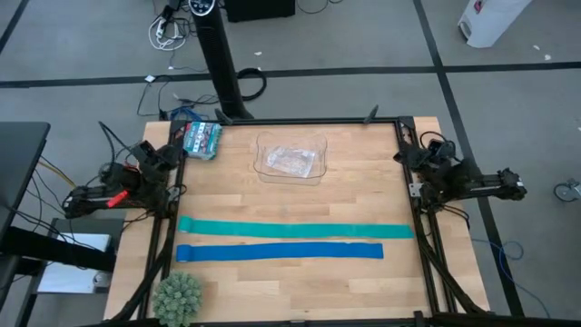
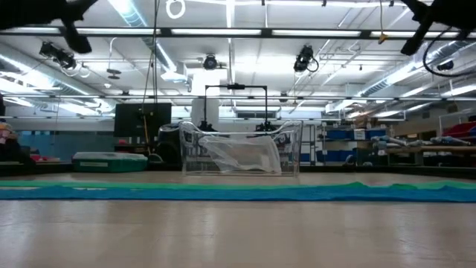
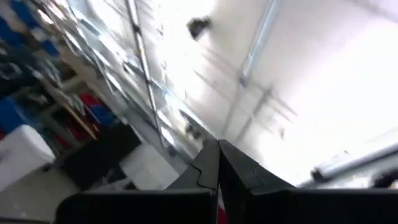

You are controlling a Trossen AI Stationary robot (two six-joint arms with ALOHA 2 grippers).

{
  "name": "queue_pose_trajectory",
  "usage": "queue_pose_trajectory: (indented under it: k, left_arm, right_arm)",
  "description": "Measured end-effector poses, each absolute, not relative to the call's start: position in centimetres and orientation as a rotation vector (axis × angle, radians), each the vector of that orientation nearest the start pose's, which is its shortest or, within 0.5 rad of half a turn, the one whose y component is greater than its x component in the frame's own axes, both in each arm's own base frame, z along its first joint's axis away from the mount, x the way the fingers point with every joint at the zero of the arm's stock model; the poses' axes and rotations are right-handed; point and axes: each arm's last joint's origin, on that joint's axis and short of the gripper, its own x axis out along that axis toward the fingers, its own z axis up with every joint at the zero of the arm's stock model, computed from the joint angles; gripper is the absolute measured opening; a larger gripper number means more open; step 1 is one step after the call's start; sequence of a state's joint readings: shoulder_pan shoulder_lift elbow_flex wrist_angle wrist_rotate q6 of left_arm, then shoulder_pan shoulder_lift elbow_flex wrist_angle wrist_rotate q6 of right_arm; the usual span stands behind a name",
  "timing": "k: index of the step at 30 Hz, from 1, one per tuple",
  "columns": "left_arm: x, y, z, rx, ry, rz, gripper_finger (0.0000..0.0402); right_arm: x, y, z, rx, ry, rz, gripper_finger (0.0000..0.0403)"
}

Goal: Roll bandage
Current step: Roll the green bandage

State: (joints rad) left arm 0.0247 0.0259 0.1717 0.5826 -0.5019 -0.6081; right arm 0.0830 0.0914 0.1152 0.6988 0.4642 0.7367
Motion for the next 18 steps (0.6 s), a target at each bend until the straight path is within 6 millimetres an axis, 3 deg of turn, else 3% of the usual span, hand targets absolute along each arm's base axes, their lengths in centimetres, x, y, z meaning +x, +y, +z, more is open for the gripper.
queue_pose_trajectory:
  k: [3,9,14,18]
  left_arm:
    - [6.3,1.4,29.6,-0.671,-0.646,0.311,0.0012]
    - [6.5,1.2,37.0,-0.493,-0.39,0.306,0.0012]
    - [7.6,1.0,40.1,-0.435,-0.054,0.307,0.0012]
    - [8.9,0.8,41.1,-0.423,0.179,0.263,0.0012]
  right_arm:
    - [8.1,-0.5,27.7,0.843,-0.68,-0.109,0.0008]
    - [9.7,-0.2,33.6,0.654,-0.614,-0.115,0.0008]
    - [12.1,0.1,36.9,0.595,-0.443,-0.134,0.0008]
    - [15.0,0.4,38.8,0.571,-0.293,-0.139,0.0008]
